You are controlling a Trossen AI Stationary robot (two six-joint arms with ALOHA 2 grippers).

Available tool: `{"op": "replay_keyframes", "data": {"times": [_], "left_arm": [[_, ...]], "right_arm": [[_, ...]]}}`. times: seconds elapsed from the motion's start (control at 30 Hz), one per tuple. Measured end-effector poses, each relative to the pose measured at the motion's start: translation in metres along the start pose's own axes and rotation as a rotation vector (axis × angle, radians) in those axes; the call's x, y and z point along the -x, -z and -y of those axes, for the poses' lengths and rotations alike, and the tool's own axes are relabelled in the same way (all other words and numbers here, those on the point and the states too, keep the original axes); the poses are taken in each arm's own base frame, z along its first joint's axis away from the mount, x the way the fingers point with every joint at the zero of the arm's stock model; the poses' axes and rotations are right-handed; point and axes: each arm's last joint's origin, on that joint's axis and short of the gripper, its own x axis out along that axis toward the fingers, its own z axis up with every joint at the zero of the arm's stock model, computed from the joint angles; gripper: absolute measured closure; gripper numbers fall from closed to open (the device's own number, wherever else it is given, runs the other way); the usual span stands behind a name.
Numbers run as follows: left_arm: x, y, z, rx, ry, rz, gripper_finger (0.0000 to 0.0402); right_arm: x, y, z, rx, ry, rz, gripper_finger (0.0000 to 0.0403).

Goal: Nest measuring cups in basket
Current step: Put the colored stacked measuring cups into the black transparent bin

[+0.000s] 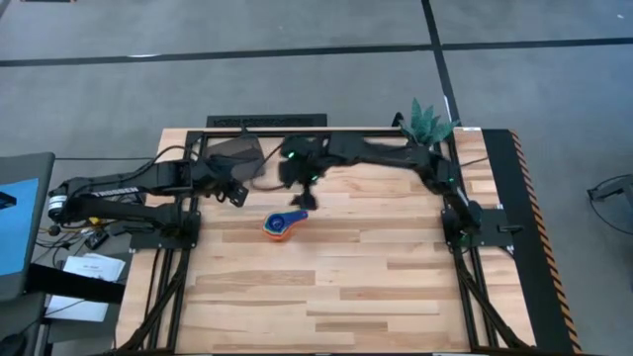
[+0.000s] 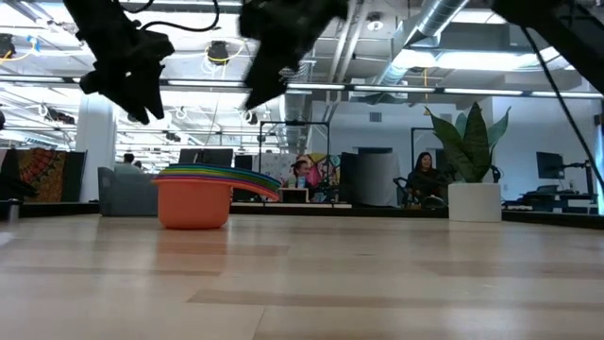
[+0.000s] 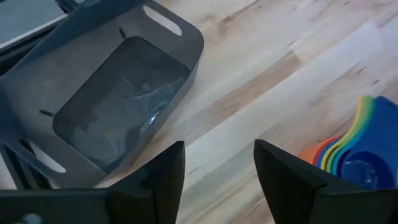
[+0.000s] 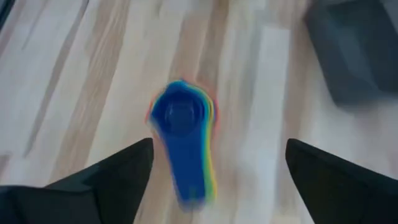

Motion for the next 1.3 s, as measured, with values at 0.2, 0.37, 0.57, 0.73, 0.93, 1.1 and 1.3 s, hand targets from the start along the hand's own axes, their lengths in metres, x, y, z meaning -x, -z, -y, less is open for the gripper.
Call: {"op": "replay_keyframes", "data": {"times": [0.2,0.37,0.57,0.73,0.93,1.1,1.3], "left_arm": [[-0.005,0.005,-0.003,-0.004,-0.024,-0.023,0.0216],[-0.006,0.005,-0.006,0.006,-0.039,-0.029,0.0216],[-0.006,0.006,-0.007,0.005,-0.051,-0.04,0.0216],[-0.006,0.007,-0.008,0.009,-0.053,-0.051,0.0216],[-0.006,0.007,-0.008,0.018,-0.056,-0.049,0.0216],[-0.006,0.007,-0.008,0.023,-0.061,-0.044,0.0216],[-0.006,0.007,-0.008,0.037,-0.061,-0.044,0.0216]], "right_arm": [[-0.046,0.01,-0.019,0.112,-0.048,-0.116,0.0032],[-0.075,0.019,-0.028,0.146,-0.056,-0.199,0.0022],[-0.095,0.024,-0.027,0.138,-0.007,-0.228,0.0013],[-0.112,0.031,-0.022,0.116,0.032,-0.259,0.0019],[-0.11,0.03,-0.018,0.105,0.05,-0.243,0.0044],[-0.11,0.031,-0.014,0.098,0.051,-0.243,0.0085],[-0.117,0.034,-0.011,0.098,0.049,-0.246,0.0105]]}}
